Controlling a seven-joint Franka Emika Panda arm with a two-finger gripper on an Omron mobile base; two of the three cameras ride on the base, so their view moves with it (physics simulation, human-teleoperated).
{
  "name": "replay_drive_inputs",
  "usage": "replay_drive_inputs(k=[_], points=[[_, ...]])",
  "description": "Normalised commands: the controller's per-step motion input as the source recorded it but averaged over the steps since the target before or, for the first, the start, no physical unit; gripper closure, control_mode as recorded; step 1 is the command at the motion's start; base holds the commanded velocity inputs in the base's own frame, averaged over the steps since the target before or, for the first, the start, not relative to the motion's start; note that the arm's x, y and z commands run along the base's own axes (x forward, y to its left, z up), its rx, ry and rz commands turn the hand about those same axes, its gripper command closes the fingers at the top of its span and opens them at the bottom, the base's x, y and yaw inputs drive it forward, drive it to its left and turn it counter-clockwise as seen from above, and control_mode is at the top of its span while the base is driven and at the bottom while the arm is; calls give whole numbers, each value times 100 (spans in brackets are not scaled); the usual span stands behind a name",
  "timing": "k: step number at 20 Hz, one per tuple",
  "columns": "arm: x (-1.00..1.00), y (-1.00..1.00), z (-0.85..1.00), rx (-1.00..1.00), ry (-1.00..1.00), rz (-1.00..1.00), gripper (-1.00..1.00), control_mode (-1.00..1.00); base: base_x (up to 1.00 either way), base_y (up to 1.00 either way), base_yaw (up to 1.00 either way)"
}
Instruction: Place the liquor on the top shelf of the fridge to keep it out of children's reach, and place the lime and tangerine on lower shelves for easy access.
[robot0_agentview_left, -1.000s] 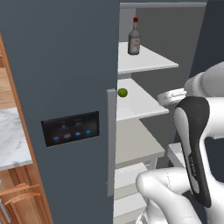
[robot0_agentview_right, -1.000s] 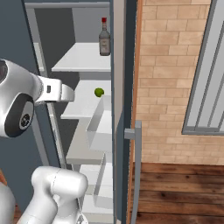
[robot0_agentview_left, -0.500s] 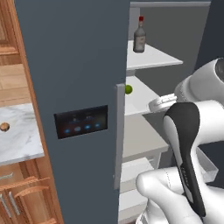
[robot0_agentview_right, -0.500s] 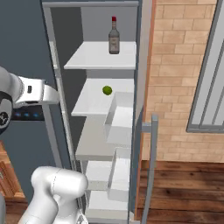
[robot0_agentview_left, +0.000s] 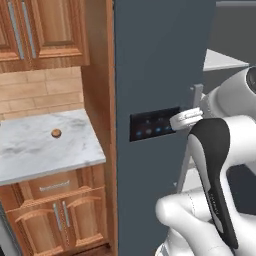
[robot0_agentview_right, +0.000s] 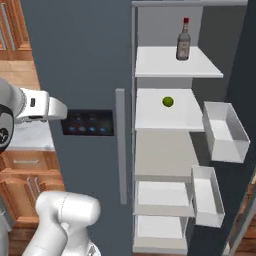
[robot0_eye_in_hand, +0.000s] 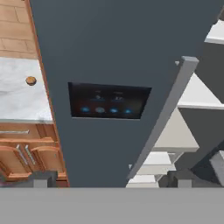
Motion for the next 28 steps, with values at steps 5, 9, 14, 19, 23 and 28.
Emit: replay_drive_inputs(k=[5,9,14,19,23,28], points=[[0,0,0,0,0,0,-100,100,-4,100,0],[0,0,0,0,0,0,-100,100,9,100,0],[0,0,0,0,0,0,-100,100,37,93,0],[0,0,0,0,0,0,-100,100,54,69,-8],[0,0,0,0,0,0,-100,100,59,38,-12],[0,0,0,0,0,0,-100,100,61,11,-15]])
